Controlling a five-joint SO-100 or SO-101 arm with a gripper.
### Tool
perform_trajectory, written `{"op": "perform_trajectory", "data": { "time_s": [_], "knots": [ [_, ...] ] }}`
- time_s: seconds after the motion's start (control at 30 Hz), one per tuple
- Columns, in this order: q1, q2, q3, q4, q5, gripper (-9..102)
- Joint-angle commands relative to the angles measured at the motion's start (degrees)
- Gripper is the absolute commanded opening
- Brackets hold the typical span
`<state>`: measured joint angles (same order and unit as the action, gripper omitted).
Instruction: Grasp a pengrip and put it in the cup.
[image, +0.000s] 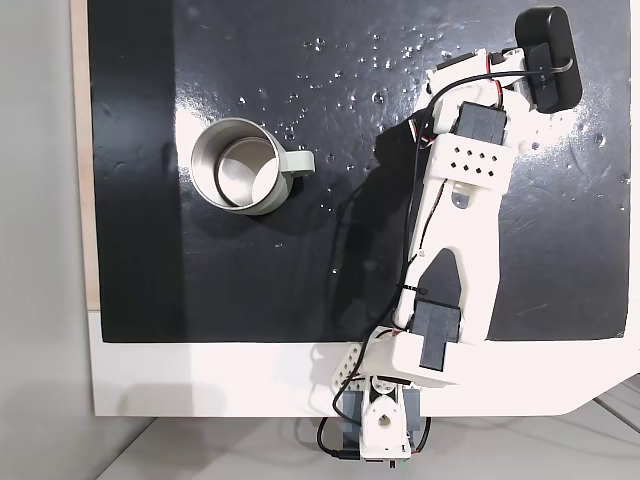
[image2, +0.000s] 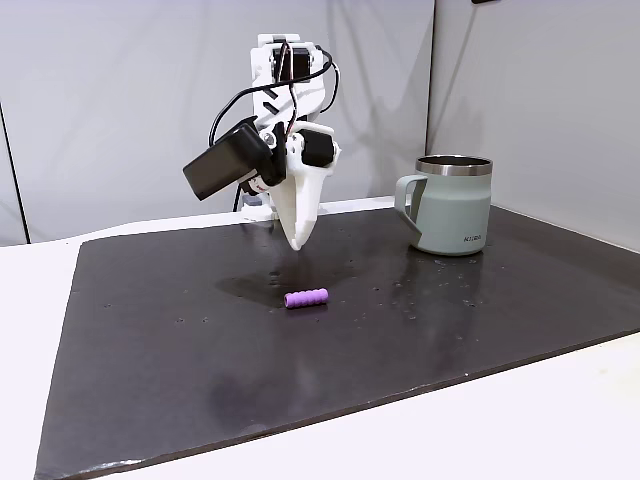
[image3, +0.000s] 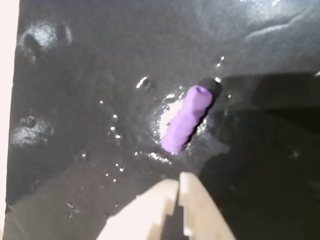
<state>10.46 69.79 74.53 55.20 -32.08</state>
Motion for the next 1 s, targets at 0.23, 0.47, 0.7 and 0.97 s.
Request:
{"op": "perform_trajectory", "data": {
  "time_s": [0.23,0.47,0.7,0.97],
  "knots": [
    [0.35,-4.31,-6.94,2.9,8.0,0],
    [0.88,-10.11,-18.28,12.13,18.46,2],
    [1.76,-34.28,-64.86,40.69,29.62,4],
    [1.05,-45.26,-86.92,49.39,32.96,9]
  ]
}}
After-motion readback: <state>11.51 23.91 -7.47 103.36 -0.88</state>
